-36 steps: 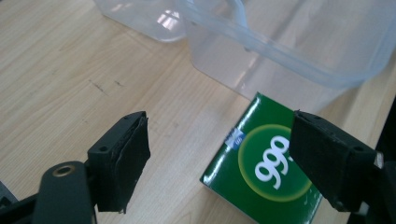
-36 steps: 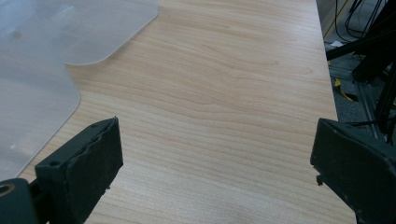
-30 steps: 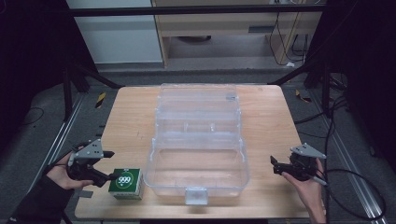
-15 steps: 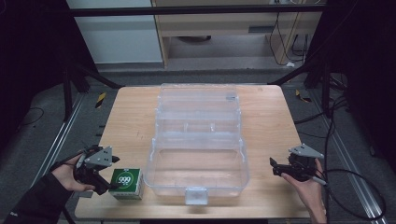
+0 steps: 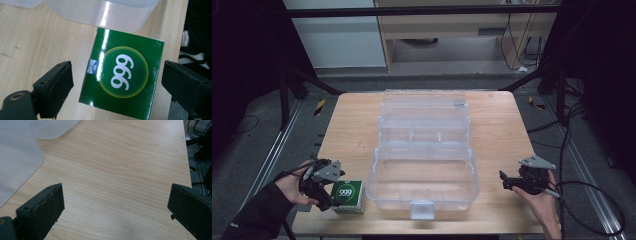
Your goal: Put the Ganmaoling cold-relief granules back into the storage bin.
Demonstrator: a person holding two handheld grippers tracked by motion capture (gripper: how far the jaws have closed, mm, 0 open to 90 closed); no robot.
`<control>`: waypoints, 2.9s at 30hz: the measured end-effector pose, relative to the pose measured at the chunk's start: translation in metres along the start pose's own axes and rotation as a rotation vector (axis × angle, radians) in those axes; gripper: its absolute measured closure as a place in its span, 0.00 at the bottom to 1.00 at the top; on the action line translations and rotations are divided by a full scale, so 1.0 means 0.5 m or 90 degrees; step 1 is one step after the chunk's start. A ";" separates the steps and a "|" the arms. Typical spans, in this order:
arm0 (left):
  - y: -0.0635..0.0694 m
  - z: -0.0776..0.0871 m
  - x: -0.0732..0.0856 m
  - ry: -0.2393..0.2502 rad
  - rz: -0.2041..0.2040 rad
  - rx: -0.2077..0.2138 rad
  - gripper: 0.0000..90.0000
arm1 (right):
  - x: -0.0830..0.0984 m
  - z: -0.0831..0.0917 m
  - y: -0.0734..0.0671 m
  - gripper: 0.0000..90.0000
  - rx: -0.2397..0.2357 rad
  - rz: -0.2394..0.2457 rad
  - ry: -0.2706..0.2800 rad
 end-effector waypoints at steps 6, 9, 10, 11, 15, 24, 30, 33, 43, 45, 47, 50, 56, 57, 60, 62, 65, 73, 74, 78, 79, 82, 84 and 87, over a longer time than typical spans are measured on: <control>0.007 -0.023 0.003 -0.012 -0.013 0.018 0.09 | 0.003 -0.003 -0.001 0.01 -0.001 0.005 -0.007; 0.006 -0.030 0.005 -0.018 -0.016 0.021 0.09 | 0.003 -0.004 -0.002 0.01 -0.003 0.004 -0.007; 0.006 -0.033 0.005 -0.019 -0.018 0.023 0.09 | 0.003 -0.004 -0.001 0.01 -0.003 0.006 -0.009; 0.006 -0.035 0.004 -0.018 -0.020 0.026 0.08 | 0.004 -0.004 -0.001 0.01 -0.003 0.007 -0.009; 0.009 -0.044 0.005 -0.022 -0.030 0.032 0.08 | 0.005 -0.006 -0.003 0.01 -0.004 0.008 -0.012; 0.007 -0.060 0.007 -0.046 -0.040 0.041 0.08 | 0.006 -0.009 -0.006 0.01 -0.007 0.015 -0.018; 0.007 -0.086 0.009 -0.060 -0.041 0.059 0.08 | 0.007 -0.009 -0.006 0.01 -0.005 0.021 -0.020; 0.006 -0.090 0.009 -0.065 -0.044 0.064 0.09 | 0.007 -0.009 -0.006 0.01 -0.007 0.018 -0.020; 0.008 -0.085 0.012 -0.062 -0.043 0.068 0.15 | 0.008 -0.010 -0.008 0.01 -0.007 0.020 -0.022; 0.010 -0.084 0.011 -0.064 -0.042 0.066 0.15 | 0.008 -0.010 -0.008 0.01 -0.008 0.020 -0.022; 0.011 -0.080 0.011 -0.068 -0.041 0.064 0.15 | 0.008 -0.010 -0.008 0.01 -0.008 0.020 -0.022; 0.007 -0.065 0.007 -0.061 -0.037 0.054 0.16 | 0.008 -0.010 -0.008 0.01 -0.008 0.019 -0.022; 0.000 -0.017 -0.013 -0.041 -0.032 0.031 0.16 | 0.009 -0.011 -0.010 0.01 -0.010 0.021 -0.024; -0.001 -0.007 -0.017 -0.040 -0.031 0.029 0.16 | 0.009 -0.011 -0.010 0.01 -0.010 0.021 -0.024; -0.003 0.016 -0.030 -0.029 -0.030 0.022 0.16 | 0.009 -0.011 -0.010 0.01 -0.011 0.021 -0.024; -0.006 0.033 -0.041 -0.025 -0.029 0.017 0.16 | 0.009 -0.011 -0.011 0.01 -0.011 0.022 -0.024; -0.007 0.048 -0.055 -0.022 -0.030 0.015 0.16 | 0.009 -0.011 -0.011 0.01 -0.012 0.021 -0.023; -0.010 0.089 -0.095 -0.022 -0.041 0.013 0.16 | 0.010 -0.012 -0.012 0.01 -0.013 0.023 -0.024; -0.011 0.094 -0.098 -0.022 -0.043 0.012 0.16 | 0.010 -0.012 -0.012 0.01 -0.013 0.023 -0.024; -0.017 0.110 -0.114 -0.018 -0.045 0.007 0.16 | 0.010 -0.013 -0.013 0.01 -0.013 0.023 -0.026; -0.018 0.113 -0.118 -0.017 -0.045 0.007 0.16 | 0.010 -0.013 -0.012 0.01 -0.013 0.026 -0.026; -0.022 0.120 -0.129 -0.015 -0.050 0.005 0.16 | 0.010 -0.013 -0.012 0.01 -0.013 0.027 -0.026; -0.024 0.123 -0.137 -0.015 -0.053 0.005 0.16 | 0.010 -0.013 -0.012 0.01 -0.012 0.026 -0.027; -0.024 0.124 -0.151 -0.012 -0.057 0.007 0.16 | 0.011 -0.013 -0.012 0.01 -0.012 0.025 -0.027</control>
Point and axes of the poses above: each handheld gripper's, and its own axes: z roughly backward along the jaws, x roughly out of its underside, y roughly to its right, the point moved 6 cm from there along -z, roughly forward along the jaws, and after that the axes turned 4 degrees about -x, right-handed, at the moved point
